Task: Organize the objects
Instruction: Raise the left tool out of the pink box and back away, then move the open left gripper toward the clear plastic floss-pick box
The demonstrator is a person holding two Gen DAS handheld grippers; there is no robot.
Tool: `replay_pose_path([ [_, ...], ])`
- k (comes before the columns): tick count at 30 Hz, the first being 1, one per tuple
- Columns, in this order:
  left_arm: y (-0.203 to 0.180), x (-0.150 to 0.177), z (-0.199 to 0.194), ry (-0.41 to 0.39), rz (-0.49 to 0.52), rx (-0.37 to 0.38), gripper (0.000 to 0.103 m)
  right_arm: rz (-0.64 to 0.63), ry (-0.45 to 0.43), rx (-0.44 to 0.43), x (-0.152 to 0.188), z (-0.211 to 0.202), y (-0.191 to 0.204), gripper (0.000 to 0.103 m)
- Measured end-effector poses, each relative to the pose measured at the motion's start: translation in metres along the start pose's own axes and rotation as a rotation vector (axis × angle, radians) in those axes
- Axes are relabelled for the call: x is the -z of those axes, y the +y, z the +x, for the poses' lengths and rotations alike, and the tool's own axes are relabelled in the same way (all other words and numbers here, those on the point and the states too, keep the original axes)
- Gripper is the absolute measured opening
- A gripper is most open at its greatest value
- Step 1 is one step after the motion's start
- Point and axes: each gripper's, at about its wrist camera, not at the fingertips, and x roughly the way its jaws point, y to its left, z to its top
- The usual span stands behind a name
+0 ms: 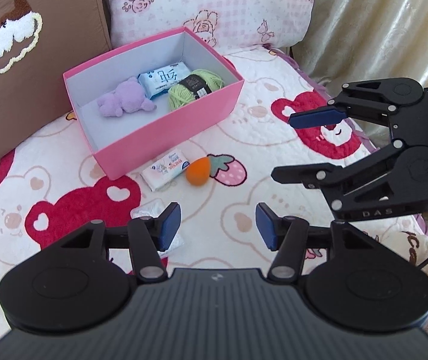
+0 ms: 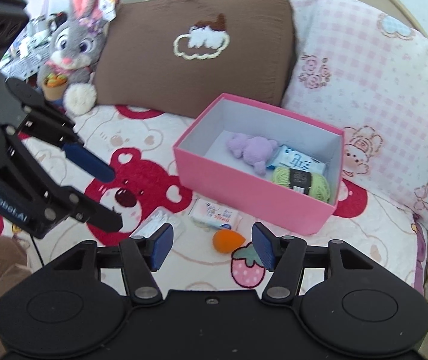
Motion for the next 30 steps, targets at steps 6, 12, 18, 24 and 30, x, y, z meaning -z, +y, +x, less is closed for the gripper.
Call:
replay_pose_path([
  [6,0.010,0.012,0.007,0.016,-0.036,0.008,0.056,-0.100,0.018,-0.053,0.011,0.007,0.021,0.075],
  [12,0.020,0.023,0.019,0.036,-0.065,0.010,0.058,-0.169,0.029,-0.108,0.023,0.016,0.038,0.082],
  [18,0.030,0.034,0.037,0.070,-0.101,0.030,0.060,-0.190,0.049,-0.147,0.033,0.030,0.046,0.086],
  [24,0.033,0.046,0.062,0.114,-0.111,0.022,0.061,-0.201,0.082,-0.171,0.042,0.048,0.049,0.086],
  [30,0.042,0.049,0.086,0.103,-0.167,0.035,0.062,-0.252,0.091,-0.144,0.047,0.059,0.055,0.086],
])
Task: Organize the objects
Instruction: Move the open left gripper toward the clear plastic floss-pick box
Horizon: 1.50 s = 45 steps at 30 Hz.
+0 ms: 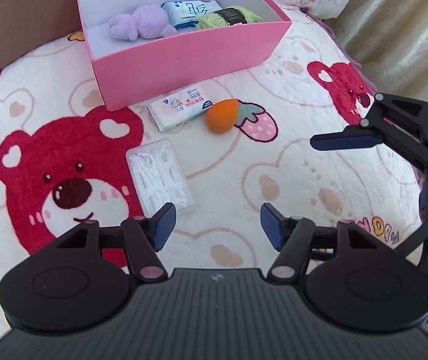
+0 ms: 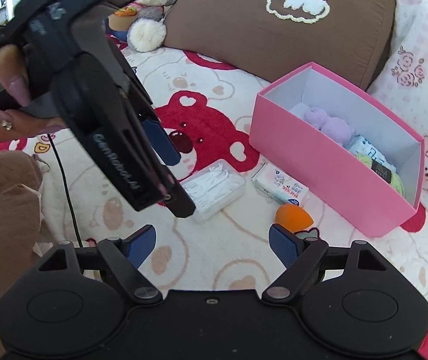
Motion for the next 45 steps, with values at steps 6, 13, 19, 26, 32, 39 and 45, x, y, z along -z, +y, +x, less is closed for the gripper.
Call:
replay_pose_path([
  [6,0.012,0.004,0.006,0.010,-0.040,0.015,0.062,-0.010,0.013,-0.001,-0.002,0.012,0.000,0.086],
  [13,0.023,0.010,0.014,0.023,-0.086,0.022,0.063,-0.022,0.005,-0.021,-0.005,0.028,-0.001,0.086],
  [19,0.039,0.019,0.035,-0.017,-0.171,0.032,0.063,-0.116,-0.050,-0.057,-0.012,0.054,0.004,0.086],
  [26,0.055,0.020,0.056,-0.040,-0.263,0.034,0.063,-0.214,-0.041,-0.049,-0.016,0.093,0.006,0.086],
  [32,0.063,0.025,0.059,-0.029,-0.250,0.001,0.061,-0.273,-0.006,-0.045,-0.017,0.116,-0.003,0.086],
  [39,0.077,0.035,0.068,0.009,-0.339,0.025,0.061,-0.331,0.013,-0.107,-0.016,0.135,-0.002,0.092],
  [45,0.081,0.032,0.075,0.036,-0.328,0.016,0.055,-0.373,0.035,-0.091,-0.015,0.153,0.000,0.099],
])
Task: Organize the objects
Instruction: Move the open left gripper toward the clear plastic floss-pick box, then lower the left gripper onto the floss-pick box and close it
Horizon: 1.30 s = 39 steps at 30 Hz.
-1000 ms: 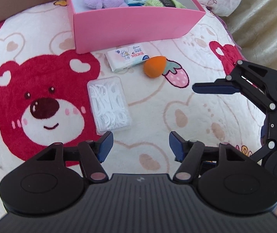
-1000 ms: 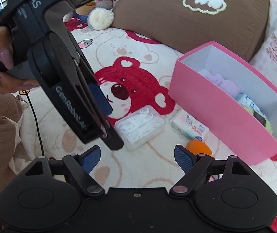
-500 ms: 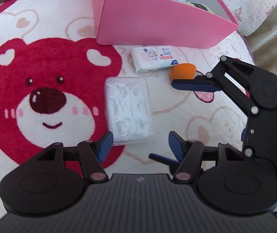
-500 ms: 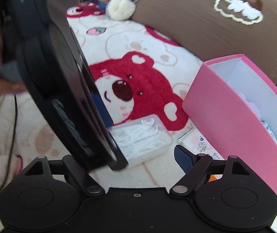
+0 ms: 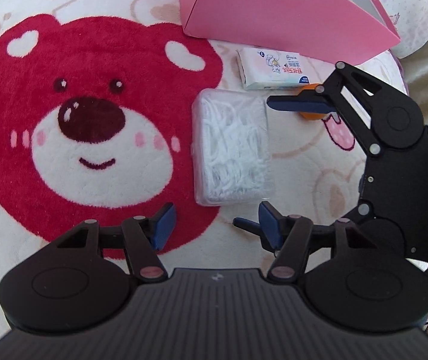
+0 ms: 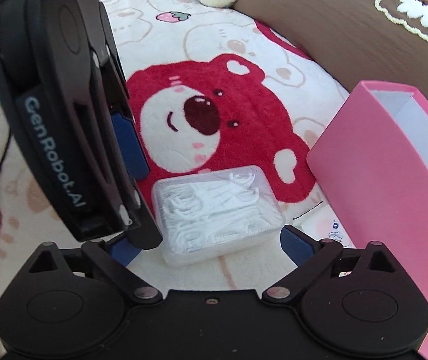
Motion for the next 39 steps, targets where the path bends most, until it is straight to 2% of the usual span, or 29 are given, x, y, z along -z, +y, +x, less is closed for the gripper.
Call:
replay_pose_path([
  [5,0.004,-0.003,0.005,0.016,-0.008,0.036,0.050,-0.012,-0.013,-0.005,0.005,0.011,-0.003,0.102],
  [12,0.006,-0.006,0.003,0.006,-0.004,0.046,0.042,-0.077,-0.060,-0.034,0.006,0.015,-0.007,0.103],
  [17,0.009,-0.011,0.001,-0.002,-0.011,0.048,0.042,-0.074,-0.055,-0.090,0.003,0.019,-0.016,0.103],
  [21,0.014,-0.014,0.002,-0.005,-0.022,0.073,0.041,-0.045,-0.058,-0.081,0.003,0.020,-0.016,0.103],
  [24,0.017,-0.014,0.003,-0.012,-0.031,0.115,0.040,0.003,-0.058,-0.066,0.005,0.017,-0.015,0.103],
  [30,0.012,-0.028,0.013,0.024,-0.068,0.223,0.040,0.121,-0.039,-0.060,0.019,0.004,-0.015,0.103],
  [34,-0.004,-0.047,0.017,0.025,0.014,0.209,0.040,0.234,-0.047,-0.036,0.034,-0.010,-0.020,0.103],
  [37,-0.009,-0.055,0.016,0.049,0.034,0.209,0.040,0.370,-0.065,-0.016,0.045,-0.018,-0.027,0.103],
  [39,-0.010,-0.057,0.010,0.031,0.052,0.195,0.040,0.470,-0.069,0.000,0.052,-0.022,-0.031,0.103],
])
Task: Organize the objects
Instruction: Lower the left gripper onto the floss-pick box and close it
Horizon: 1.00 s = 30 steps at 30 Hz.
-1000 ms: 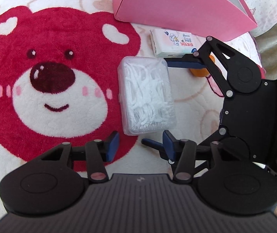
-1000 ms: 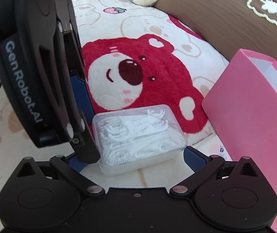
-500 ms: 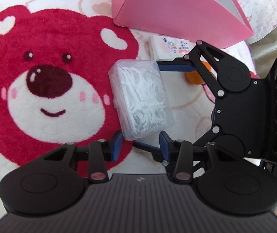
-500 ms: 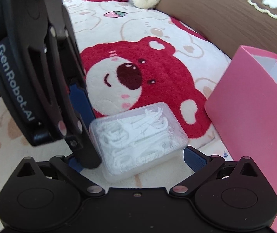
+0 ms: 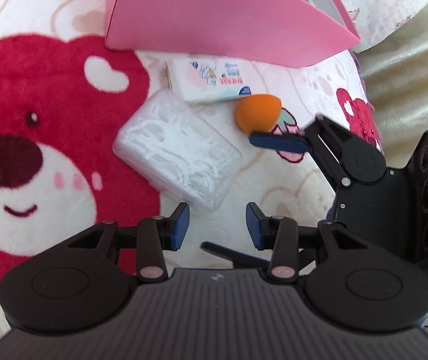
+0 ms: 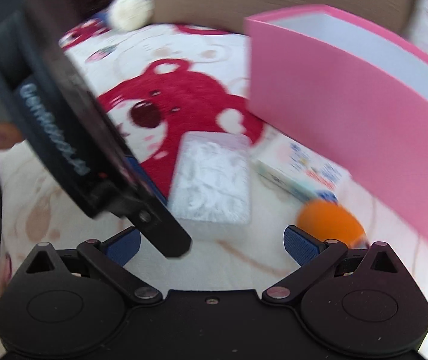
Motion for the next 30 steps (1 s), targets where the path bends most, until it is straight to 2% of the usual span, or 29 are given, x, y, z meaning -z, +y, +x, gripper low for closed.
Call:
replay_pose_path([
  [4,0.008,-0.007,-0.018,-0.061,0.005,-0.036,0.042,0.139,-0.015,-0.038,0.006,-0.005,-0.006,0.102],
  [7,0.019,-0.016,-0.025,-0.093,-0.022,-0.071,0.042,0.189,0.010,-0.059,0.004,-0.002,-0.005,0.099],
  [11,0.028,-0.028,-0.026,-0.147,-0.020,-0.107,0.044,0.320,0.045,-0.109,-0.001,0.005,-0.006,0.097],
  [15,0.035,-0.036,-0.023,-0.188,-0.010,-0.119,0.045,0.312,0.065,-0.091,-0.005,0.008,0.002,0.087],
  [18,0.038,-0.040,-0.016,-0.197,-0.004,-0.120,0.046,0.309,0.067,-0.094,-0.006,0.006,0.003,0.071],
  [19,0.039,-0.041,-0.014,-0.193,-0.005,-0.111,0.046,0.311,0.068,-0.092,-0.007,0.006,0.002,0.066],
  [21,0.042,-0.042,-0.011,-0.171,-0.033,-0.057,0.048,0.312,0.072,-0.086,-0.009,0.006,0.000,0.062],
  [22,0.044,-0.041,-0.011,-0.162,-0.065,-0.033,0.052,0.311,0.075,-0.084,-0.009,0.006,-0.001,0.061],
  [26,0.047,-0.037,-0.011,-0.115,-0.122,0.022,0.053,0.286,0.082,-0.066,-0.009,0.003,-0.005,0.064],
  [28,0.047,-0.033,-0.010,-0.067,-0.154,0.048,0.053,0.291,0.092,-0.108,-0.007,0.001,-0.010,0.075],
  [30,0.045,-0.028,-0.008,-0.036,-0.171,0.063,0.053,0.304,0.104,-0.134,-0.007,0.000,-0.013,0.081],
])
